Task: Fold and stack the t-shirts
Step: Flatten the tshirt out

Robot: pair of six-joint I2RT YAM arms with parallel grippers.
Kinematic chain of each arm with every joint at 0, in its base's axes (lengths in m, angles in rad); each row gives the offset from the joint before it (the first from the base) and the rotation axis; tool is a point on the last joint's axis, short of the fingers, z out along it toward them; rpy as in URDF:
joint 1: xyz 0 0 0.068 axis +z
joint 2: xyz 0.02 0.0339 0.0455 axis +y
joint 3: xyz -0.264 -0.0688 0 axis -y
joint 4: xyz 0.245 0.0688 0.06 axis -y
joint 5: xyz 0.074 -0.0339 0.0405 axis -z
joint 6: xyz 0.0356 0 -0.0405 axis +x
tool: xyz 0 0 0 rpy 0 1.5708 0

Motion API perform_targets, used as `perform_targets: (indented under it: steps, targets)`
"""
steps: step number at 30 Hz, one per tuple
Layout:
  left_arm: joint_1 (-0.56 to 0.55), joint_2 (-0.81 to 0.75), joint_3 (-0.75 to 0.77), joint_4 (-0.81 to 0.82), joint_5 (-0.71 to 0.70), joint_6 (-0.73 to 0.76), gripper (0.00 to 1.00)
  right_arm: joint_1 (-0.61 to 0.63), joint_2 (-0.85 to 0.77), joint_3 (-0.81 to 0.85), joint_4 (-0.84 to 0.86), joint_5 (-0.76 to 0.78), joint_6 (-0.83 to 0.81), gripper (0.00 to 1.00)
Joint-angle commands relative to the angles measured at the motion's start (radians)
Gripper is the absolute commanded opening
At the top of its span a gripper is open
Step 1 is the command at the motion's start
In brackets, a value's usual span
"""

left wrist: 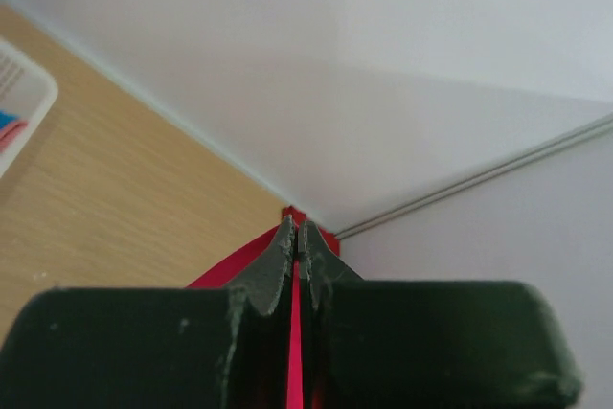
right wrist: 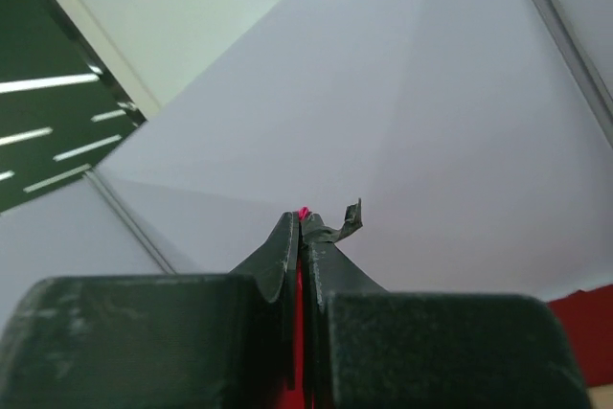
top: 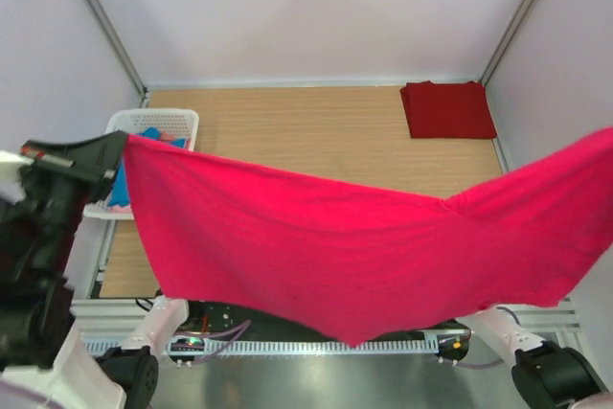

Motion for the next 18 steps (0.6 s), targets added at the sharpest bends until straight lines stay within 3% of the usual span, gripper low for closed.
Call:
perform_targets:
  steps: [1,2,8,13,18]
  targets:
    - [0.005,0.039,-0.223,0.108,-0.004,-0.017,0.0,0.069,0.114,-0.145,0.101,0.112,-0.157,0.01]
    - [0.005,0.027,-0.325,0.147,-0.012,-0.019,0.0,0.083,0.125,-0.181,0.129,0.123,-0.187,0.01]
    - [0.005,0.074,-0.568,0.435,-0.023,-0.001,0.0,0.095,0.248,-0.419,0.363,0.111,-0.34,0.01]
    - [0.006,0.193,-0.677,0.584,-0.058,0.012,0.0,0.074,0.395,-0.563,0.544,0.059,-0.417,0.01]
    - [0.006,0.423,-0.739,0.763,-0.008,0.035,0.0,-0.03,0.496,-0.733,0.681,-0.069,-0.371,0.01]
